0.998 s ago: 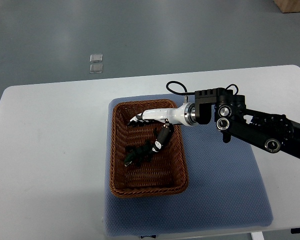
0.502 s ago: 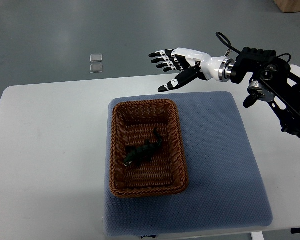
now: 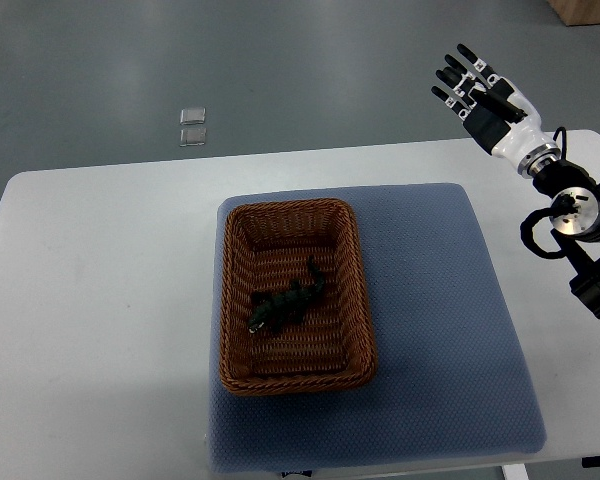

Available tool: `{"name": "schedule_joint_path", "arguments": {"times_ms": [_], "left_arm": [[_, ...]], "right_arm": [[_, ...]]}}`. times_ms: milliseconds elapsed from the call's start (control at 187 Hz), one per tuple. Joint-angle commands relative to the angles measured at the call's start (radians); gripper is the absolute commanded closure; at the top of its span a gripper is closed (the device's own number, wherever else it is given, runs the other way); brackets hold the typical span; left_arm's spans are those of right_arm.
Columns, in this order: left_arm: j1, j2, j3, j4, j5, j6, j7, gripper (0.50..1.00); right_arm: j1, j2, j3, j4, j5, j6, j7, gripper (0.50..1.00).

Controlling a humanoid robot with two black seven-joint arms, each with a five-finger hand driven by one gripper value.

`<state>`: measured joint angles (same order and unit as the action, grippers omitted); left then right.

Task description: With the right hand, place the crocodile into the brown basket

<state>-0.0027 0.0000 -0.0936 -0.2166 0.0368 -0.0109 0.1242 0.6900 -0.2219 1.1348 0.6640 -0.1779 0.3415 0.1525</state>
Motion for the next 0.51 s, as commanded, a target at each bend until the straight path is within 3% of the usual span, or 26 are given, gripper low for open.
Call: {"name": "schedule_joint_path", "arguments": {"times_ms": [0, 502], "left_arm": [[0.001, 0.000, 0.000, 0.000, 0.000, 0.002, 0.000, 0.500], [0.001, 0.000, 0.000, -0.001, 0.000, 0.002, 0.000, 0.500]], "right_arm": [[-0.033, 0.019, 0.000, -0.030, 0.098, 0.010, 0.027, 0.574], [-0.069, 0.064, 0.002, -0.029, 0.127, 0.010, 0.028, 0.574]]}}
